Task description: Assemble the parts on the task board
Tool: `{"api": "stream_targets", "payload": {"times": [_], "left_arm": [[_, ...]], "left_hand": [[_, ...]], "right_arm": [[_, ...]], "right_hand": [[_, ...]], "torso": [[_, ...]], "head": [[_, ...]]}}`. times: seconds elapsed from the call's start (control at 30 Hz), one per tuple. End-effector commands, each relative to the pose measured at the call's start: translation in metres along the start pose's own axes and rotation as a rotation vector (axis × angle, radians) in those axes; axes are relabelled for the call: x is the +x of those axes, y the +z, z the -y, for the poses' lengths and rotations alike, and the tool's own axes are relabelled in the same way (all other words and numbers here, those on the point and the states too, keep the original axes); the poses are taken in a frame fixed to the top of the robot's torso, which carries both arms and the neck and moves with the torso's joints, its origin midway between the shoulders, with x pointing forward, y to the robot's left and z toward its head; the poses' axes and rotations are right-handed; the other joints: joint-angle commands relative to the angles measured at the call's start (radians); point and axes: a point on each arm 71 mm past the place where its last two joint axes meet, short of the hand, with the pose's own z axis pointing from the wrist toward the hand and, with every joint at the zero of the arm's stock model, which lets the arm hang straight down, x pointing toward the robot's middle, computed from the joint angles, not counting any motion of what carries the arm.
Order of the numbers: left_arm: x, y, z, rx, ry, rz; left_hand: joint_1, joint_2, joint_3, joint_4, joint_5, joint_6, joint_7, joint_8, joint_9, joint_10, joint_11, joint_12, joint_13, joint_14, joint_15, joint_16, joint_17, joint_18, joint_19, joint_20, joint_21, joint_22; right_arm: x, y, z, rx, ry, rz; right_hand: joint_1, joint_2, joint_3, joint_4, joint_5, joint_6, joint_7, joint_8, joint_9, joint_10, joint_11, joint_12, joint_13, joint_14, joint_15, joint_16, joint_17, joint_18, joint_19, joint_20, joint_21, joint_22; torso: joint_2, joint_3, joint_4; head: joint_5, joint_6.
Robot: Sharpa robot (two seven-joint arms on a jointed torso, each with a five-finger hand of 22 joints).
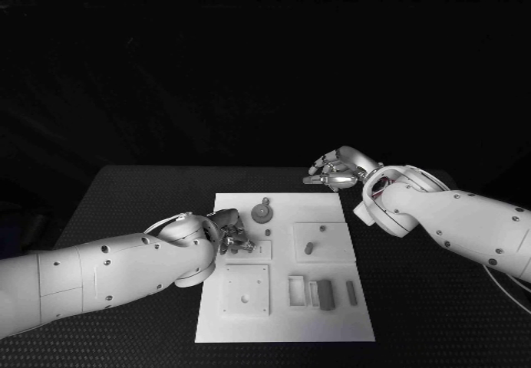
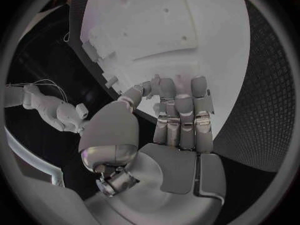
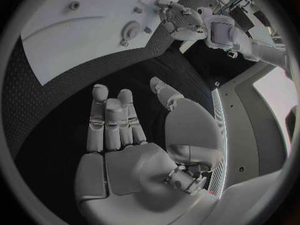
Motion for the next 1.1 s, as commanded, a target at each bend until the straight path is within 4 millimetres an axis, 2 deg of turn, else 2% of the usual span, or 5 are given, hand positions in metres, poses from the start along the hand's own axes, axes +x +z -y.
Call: {"api": "stream_targets", "payload": {"times": [0.03, 0.73, 0.9, 0.93, 1.1], "left_arm": [[0.006, 0.001, -0.005, -0.037, -0.001, -0.029], [0.015, 0.006, -0.010, -0.094, -0.054, -0.201], [0.013, 0.007, -0.013, -0.103, -0.074, -0.205], [0.012, 0.007, -0.013, -0.104, -0.078, -0.206], [0.012, 0.008, -0.014, -0.112, -0.108, -0.218]], "left_hand": [[-0.006, 0.002, 0.085, -0.077, -0.005, 0.016, -0.007, 0.002, -0.001, -0.005, -0.007, 0.004, 0.001, 0.008, -0.046, 0.005, -0.002, -0.013, 0.054, -0.048, 0.001, 0.001], [-0.002, 0.006, 0.087, -0.077, 0.000, 0.018, -0.009, 0.004, 0.000, -0.004, -0.009, 0.007, 0.002, 0.008, -0.047, 0.010, -0.005, -0.013, 0.055, -0.050, 0.001, 0.004], [-0.002, 0.006, 0.087, -0.077, 0.000, 0.018, -0.009, 0.004, 0.000, -0.004, -0.009, 0.007, 0.002, 0.008, -0.047, 0.010, -0.005, -0.013, 0.055, -0.050, 0.001, 0.004], [-0.007, 0.018, 0.086, -0.074, -0.002, 0.016, -0.007, 0.003, 0.000, -0.007, -0.008, 0.007, 0.003, 0.004, -0.047, 0.012, -0.006, -0.013, 0.053, -0.048, 0.000, 0.006], [-0.013, 0.029, 0.084, -0.073, -0.003, 0.016, -0.007, 0.003, 0.000, -0.009, -0.008, 0.009, 0.004, 0.000, -0.046, 0.018, -0.009, -0.014, 0.050, -0.048, -0.001, 0.010]], "right_arm": [[0.001, 0.000, -0.001, -0.011, 0.000, -0.011], [0.001, 0.001, 0.000, -0.008, 0.000, -0.014], [0.001, 0.001, 0.000, -0.007, 0.000, -0.013], [0.001, 0.001, 0.000, -0.006, 0.000, -0.013], [0.001, 0.002, 0.001, -0.005, 0.000, -0.012]], "right_hand": [[-0.005, 0.005, 0.000, 0.005, 0.004, -0.001, 0.007, 0.001, 0.001, -0.008, -0.002, 0.003, -0.002, -0.010, -0.001, -0.004, -0.001, 0.014, -0.004, 0.000, -0.007, 0.018], [-0.005, 0.006, 0.000, 0.006, 0.004, -0.001, 0.007, 0.001, 0.001, -0.008, -0.002, 0.004, -0.002, -0.010, -0.001, -0.004, -0.001, 0.014, -0.005, 0.000, -0.007, 0.018], [-0.005, 0.006, 0.001, 0.006, 0.004, -0.001, 0.007, 0.001, 0.001, -0.008, -0.002, 0.004, -0.002, -0.010, -0.001, -0.004, -0.001, 0.014, -0.005, 0.000, -0.007, 0.018], [-0.005, 0.006, 0.001, 0.006, 0.004, -0.001, 0.007, 0.001, 0.001, -0.008, -0.002, 0.004, -0.002, -0.010, -0.001, -0.004, -0.001, 0.014, -0.005, 0.000, -0.007, 0.018], [-0.005, 0.006, 0.001, 0.006, 0.004, -0.001, 0.007, 0.001, 0.001, -0.008, -0.002, 0.004, -0.002, -0.010, -0.001, -0.004, -0.001, 0.014, -0.005, 0.000, -0.007, 0.018]], "torso": [[0.000, 0.0002, -0.0003], [0.000, 0.0004, 0.0009], [0.000, -0.0008, 0.0008], [0.000, -0.0007, 0.0008], [0.000, -0.0012, 0.0008]], "head": [[0.000, -0.001], [-0.003, -0.007], [-0.003, -0.007], [-0.003, -0.007], [-0.003, -0.006]]}}
